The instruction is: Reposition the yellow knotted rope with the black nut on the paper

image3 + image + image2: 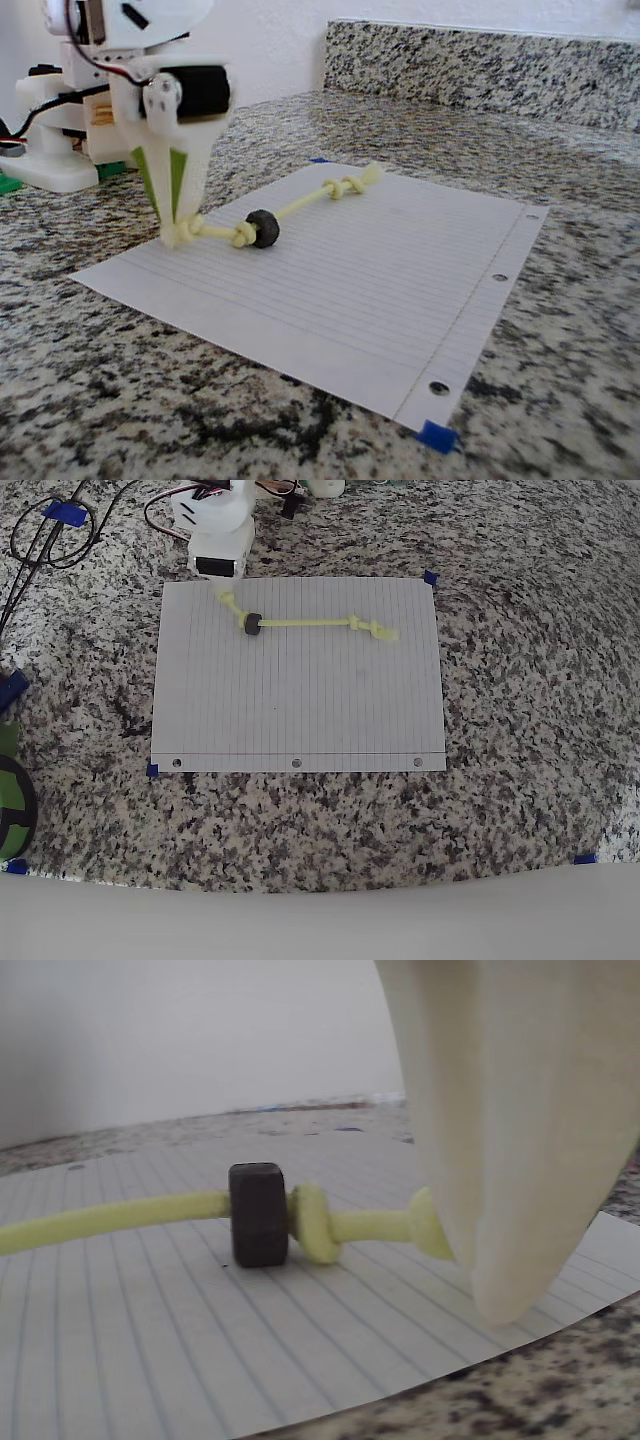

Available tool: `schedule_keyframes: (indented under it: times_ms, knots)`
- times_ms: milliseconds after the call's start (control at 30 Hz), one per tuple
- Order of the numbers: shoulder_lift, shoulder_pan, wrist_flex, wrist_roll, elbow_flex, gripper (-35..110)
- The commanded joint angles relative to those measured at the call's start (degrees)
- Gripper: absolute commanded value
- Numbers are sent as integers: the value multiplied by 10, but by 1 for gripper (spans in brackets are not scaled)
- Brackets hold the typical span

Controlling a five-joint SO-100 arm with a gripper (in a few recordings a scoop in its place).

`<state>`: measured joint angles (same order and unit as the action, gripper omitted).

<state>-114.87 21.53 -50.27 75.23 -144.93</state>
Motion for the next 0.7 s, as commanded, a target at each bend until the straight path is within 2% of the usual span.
schedule_keyframes:
  times_ms: [0, 500, 667]
  knots:
    - [8, 20, 40, 4, 20, 0]
    - [2, 11, 140, 19, 20, 0]
    - [-20, 3, 117, 23, 17, 0]
